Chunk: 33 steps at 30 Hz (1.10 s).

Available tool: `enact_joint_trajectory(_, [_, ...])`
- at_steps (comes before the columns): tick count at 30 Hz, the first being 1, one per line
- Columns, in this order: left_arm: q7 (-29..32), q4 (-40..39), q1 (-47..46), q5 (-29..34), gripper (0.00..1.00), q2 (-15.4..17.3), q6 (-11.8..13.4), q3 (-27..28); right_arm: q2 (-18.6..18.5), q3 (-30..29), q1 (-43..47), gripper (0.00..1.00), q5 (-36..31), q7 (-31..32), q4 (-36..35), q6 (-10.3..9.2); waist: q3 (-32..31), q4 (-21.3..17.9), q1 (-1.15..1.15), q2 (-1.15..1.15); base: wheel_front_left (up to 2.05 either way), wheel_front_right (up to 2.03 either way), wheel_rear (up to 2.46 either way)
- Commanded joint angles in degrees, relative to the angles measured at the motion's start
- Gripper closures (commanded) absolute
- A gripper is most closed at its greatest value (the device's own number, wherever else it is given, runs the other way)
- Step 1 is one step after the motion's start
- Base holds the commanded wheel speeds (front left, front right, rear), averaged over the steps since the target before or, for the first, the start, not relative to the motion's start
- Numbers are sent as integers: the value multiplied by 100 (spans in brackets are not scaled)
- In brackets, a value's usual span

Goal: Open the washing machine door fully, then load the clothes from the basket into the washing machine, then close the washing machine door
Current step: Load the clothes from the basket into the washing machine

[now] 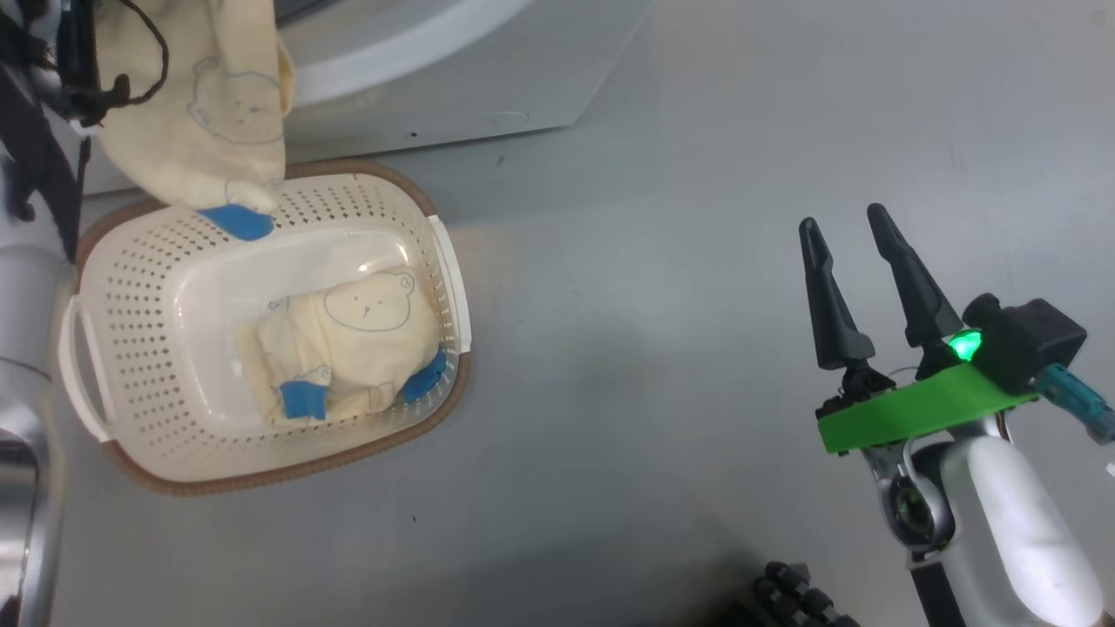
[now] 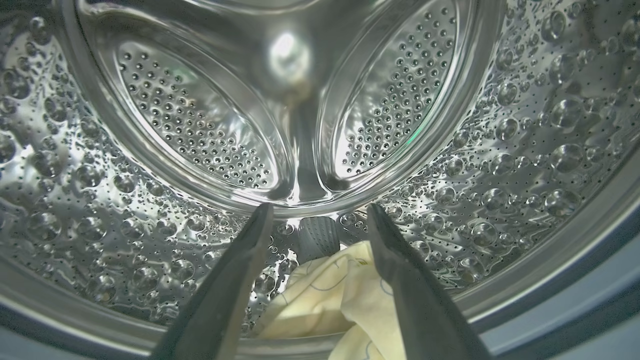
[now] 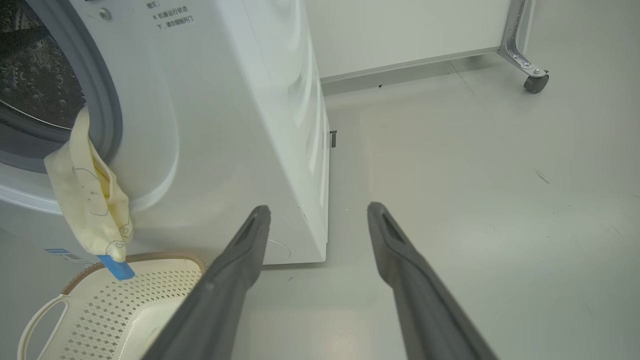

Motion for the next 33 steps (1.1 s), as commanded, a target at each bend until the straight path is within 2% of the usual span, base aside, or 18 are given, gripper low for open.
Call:
enact_joint_trajectory(1, [-58,-224,-13,-35,0,186,18,114,-13,69,-15,0,-40,-53,-188,0,-146,101,0,0,0,0,0])
enact_joint_trajectory(10, [-81,-1060,1130,-169,0,177,110,310,-71,-125,113,0,-143,-53,-215,0,-902,398,0,0,0,0,0])
enact_joint_trajectory(22, [-74,-2763,3234,-276,0,482,448,545,-122,-298,759,0,-231,-53,-273,0,-2070,737,0,0,0,0,0])
enact_joint_trajectory(33, [46,-4401,5613,-398,0,778,1028,654,-188,-271,1298,0,-285,-41,-362,0,-2813,800,0,0,0,0,0])
